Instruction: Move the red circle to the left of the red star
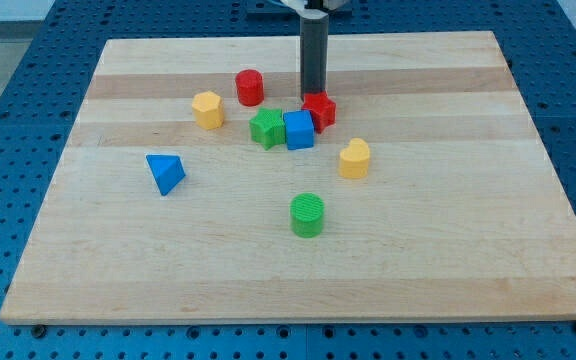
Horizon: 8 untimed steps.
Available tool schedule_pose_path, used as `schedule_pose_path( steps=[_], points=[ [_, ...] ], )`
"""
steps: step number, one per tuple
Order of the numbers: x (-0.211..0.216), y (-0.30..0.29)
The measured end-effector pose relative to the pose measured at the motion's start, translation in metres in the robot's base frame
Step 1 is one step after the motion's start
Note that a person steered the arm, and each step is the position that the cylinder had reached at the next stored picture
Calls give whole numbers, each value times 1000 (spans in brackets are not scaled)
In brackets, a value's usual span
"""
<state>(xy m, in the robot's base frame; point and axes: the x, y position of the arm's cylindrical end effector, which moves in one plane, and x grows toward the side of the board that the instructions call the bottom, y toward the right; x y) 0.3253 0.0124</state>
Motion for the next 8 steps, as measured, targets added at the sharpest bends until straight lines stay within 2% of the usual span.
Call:
schedule_pose_path(
  steps=[2,4,6,8],
  points=[
    [-34,-28],
    [-46,-106],
    [-36,-162],
    [-15,-174]
  ],
)
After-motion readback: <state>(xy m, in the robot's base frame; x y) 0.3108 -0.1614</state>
